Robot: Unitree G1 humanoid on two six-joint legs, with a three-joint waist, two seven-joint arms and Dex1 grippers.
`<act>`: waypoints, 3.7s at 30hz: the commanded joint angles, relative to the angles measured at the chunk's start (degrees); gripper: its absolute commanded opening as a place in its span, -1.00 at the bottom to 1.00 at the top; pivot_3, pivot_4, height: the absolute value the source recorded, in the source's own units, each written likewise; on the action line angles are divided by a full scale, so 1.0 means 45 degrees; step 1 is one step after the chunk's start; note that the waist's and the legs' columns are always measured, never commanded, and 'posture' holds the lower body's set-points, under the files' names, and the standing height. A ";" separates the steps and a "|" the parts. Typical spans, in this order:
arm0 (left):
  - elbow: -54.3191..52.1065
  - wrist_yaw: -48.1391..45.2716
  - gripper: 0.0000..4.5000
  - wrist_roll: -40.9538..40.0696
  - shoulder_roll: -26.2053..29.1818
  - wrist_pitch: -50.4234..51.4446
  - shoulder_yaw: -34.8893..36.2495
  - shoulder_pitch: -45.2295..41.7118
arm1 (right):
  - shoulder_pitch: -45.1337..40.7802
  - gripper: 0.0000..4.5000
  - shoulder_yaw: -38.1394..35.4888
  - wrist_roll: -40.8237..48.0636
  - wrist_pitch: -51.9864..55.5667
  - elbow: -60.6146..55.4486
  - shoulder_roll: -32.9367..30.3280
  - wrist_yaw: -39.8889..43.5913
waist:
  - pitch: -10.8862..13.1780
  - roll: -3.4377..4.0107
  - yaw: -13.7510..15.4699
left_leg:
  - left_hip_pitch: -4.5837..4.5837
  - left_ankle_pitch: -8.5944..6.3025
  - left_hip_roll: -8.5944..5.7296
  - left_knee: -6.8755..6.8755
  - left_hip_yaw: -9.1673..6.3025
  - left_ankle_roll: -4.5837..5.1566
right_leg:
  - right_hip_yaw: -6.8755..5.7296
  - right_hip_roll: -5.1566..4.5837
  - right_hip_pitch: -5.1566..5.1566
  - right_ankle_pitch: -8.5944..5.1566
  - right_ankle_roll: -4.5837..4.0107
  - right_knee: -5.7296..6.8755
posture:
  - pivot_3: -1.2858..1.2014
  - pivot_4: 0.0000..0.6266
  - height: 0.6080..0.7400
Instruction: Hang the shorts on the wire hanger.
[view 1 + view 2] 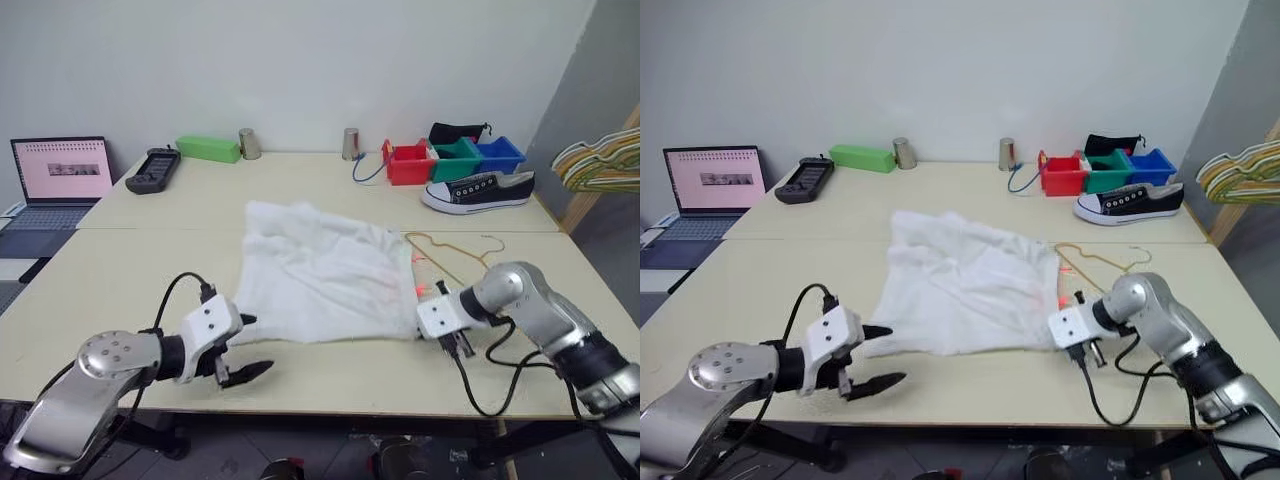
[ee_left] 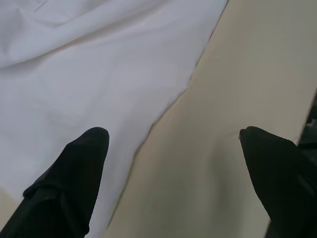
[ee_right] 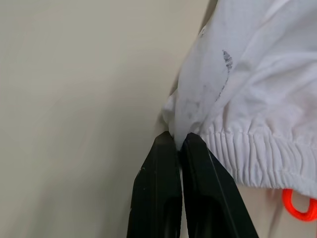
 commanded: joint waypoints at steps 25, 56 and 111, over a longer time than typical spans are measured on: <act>0.6753 -0.1342 1.00 0.3089 0.0195 -0.5711 -0.1337 -0.2626 | -0.1126 -0.98 -0.0530 0.6166 0.5569 -0.3105 -0.1646 0.1878 | 0.0056 0.0039 -0.0005 | -0.0078 -0.0042 0.0003 -0.0007 0.0063 -0.0060 | 0.0012 -0.0029 -0.0151 0.0004 0.0081 -0.0007 | -0.14 -0.85 1.00; 0.6737 -0.1557 -0.96 0.2652 0.0042 -0.5811 -0.0808 -0.3107 | -0.1464 -1.00 -0.0352 0.6140 0.4987 -0.2311 -0.1105 0.0880 | 0.0038 0.0027 -0.0047 | -0.0075 -0.0041 -0.0002 -0.0006 0.0071 -0.0061 | 0.0020 -0.0038 -0.0153 0.0019 0.0110 -0.0006 | -0.13 -0.98 1.00; 1.2656 0.0922 -0.96 0.5302 -0.0082 -0.4495 -0.2468 -1.1168 | -0.8854 -1.00 -0.1694 -0.0423 -0.4626 1.6132 0.6565 -1.1137 | -0.0095 -0.0109 -0.2025 | -0.0475 0.0392 -0.0312 -0.0181 0.0143 -0.0053 | 0.0030 -0.0360 -0.0803 0.0487 0.0281 0.0168 | -0.10 -0.93 1.00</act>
